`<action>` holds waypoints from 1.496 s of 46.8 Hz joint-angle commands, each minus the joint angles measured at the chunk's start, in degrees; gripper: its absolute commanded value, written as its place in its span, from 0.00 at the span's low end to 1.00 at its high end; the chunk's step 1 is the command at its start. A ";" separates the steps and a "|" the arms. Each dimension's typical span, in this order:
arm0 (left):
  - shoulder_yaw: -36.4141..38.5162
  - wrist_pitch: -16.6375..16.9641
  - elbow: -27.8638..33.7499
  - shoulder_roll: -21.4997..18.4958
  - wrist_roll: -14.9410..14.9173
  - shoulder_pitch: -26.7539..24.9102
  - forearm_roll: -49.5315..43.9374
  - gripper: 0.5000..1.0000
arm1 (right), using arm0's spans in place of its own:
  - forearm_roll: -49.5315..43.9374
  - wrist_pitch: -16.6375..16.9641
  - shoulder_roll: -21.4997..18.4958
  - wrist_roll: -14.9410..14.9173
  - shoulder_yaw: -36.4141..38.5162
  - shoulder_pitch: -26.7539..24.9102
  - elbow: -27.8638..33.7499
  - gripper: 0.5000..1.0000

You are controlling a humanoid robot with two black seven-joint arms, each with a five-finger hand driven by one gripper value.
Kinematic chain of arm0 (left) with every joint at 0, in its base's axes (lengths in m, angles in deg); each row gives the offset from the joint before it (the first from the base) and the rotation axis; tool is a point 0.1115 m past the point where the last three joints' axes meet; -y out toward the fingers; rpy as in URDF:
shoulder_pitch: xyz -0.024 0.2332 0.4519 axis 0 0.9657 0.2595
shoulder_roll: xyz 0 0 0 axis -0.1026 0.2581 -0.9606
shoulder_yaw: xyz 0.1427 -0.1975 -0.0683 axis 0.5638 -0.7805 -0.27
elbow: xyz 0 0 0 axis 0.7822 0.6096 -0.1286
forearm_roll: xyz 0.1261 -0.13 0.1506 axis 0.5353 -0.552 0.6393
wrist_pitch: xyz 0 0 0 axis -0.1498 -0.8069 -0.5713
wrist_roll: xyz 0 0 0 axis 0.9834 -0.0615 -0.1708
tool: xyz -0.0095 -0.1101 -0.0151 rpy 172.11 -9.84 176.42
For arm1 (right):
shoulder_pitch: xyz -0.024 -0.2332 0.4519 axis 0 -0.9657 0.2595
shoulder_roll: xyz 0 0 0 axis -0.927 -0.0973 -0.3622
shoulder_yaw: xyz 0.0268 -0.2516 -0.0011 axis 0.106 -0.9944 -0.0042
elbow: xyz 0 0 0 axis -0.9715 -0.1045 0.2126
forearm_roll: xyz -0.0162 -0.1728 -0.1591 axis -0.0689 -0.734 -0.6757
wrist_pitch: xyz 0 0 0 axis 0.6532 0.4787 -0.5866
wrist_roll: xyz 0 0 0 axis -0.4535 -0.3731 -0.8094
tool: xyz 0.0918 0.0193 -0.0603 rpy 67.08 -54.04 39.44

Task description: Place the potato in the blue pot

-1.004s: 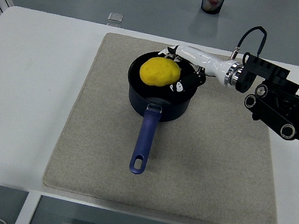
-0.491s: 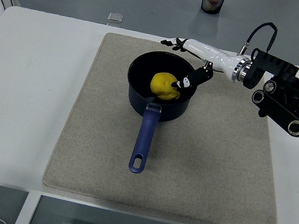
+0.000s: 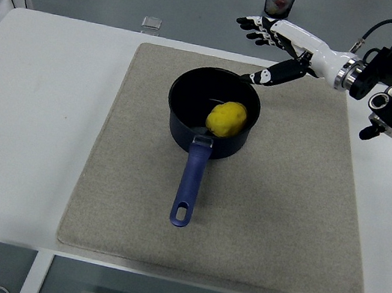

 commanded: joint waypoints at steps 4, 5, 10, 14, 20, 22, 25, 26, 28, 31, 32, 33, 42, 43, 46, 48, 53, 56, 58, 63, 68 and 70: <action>0.00 0.00 -0.05 0.00 0.00 -0.01 0.00 0.99 | 4.24 -0.04 0.54 0.21 0.06 -2.18 0.40 0.86; 0.00 0.00 -0.05 0.00 0.00 -0.01 0.00 0.99 | 4.59 -0.21 0.62 0.21 0.06 -2.53 0.49 0.86; 0.00 0.00 -0.05 0.00 0.00 -0.01 0.00 0.99 | 8.71 -0.13 2.03 0.65 0.23 -4.20 1.10 0.86; 0.00 0.00 -0.05 0.00 0.00 -0.01 0.00 0.99 | 15.30 0.05 2.21 3.02 1.37 -4.99 1.80 0.86; 0.00 0.00 -0.05 0.00 0.00 -0.01 0.00 0.99 | 25.23 0.14 2.29 7.76 2.96 -6.84 2.95 0.86; 0.00 0.00 -0.04 0.00 0.00 -0.01 0.00 0.99 | 27.61 0.05 2.29 8.47 3.31 -7.27 3.39 0.86; 0.00 0.00 -0.05 0.00 0.00 -0.01 0.00 0.99 | 30.33 0.14 2.29 8.74 3.40 -7.80 4.35 0.86; 0.00 0.00 0.04 0.00 0.00 -0.01 0.00 0.99 | 30.95 0.14 2.21 8.74 3.49 -7.98 4.62 0.86; 0.00 0.00 0.04 0.00 0.00 -0.01 0.00 0.99 | 32.18 0.22 2.03 8.74 3.57 -8.24 5.23 0.86; 0.00 0.00 0.04 0.00 0.00 -0.01 0.00 0.99 | 34.29 0.66 2.03 8.74 4.27 -8.42 5.58 0.86; 0.00 0.00 0.04 0.00 0.00 -0.01 0.00 0.99 | 35.08 0.84 1.94 8.82 4.45 -8.42 5.67 0.86; 0.00 0.00 -0.04 0.00 0.00 -0.01 0.00 0.99 | 35.87 1.01 1.94 8.83 4.54 -8.51 5.67 0.86; 0.00 0.00 0.04 0.00 0.00 -0.01 0.00 0.99 | 39.75 1.19 1.50 8.91 4.63 -9.65 8.39 0.86; 0.00 0.00 -0.04 0.00 0.00 -0.01 0.00 0.99 | 39.83 1.19 1.42 8.91 4.72 -9.82 8.92 0.86; 0.00 0.00 -0.05 0.00 0.00 -0.01 0.08 0.99 | 40.19 1.28 1.15 8.83 5.24 -10.18 10.15 0.86; 0.00 0.00 0.04 0.00 0.00 -0.01 0.00 0.99 | 40.19 1.28 0.98 8.65 5.94 -10.53 10.51 0.86; 0.00 0.00 -0.05 0.00 0.00 -0.01 0.00 0.99 | 40.19 0.75 0.89 8.30 8.23 -11.14 10.68 0.86; 0.00 0.00 0.04 0.00 0.00 -0.01 0.00 0.99 | 40.10 0.58 0.54 8.30 8.50 -11.41 10.68 0.86; 0.00 0.00 0.04 0.00 0.00 -0.01 0.00 0.99 | 40.10 0.40 0.45 8.30 8.58 -11.41 10.77 0.86; 0.00 0.00 -0.05 0.00 0.00 -0.01 0.00 0.99 | 40.10 0.40 0.36 8.30 8.93 -11.32 10.95 0.86; 0.00 0.00 -0.04 0.00 0.00 -0.01 0.00 0.99 | 40.10 0.40 0.27 8.30 8.85 -11.32 10.95 0.86; 0.00 0.00 0.04 0.00 0.00 -0.01 0.00 0.99 | 40.10 0.40 0.27 8.30 8.85 -11.32 11.03 0.86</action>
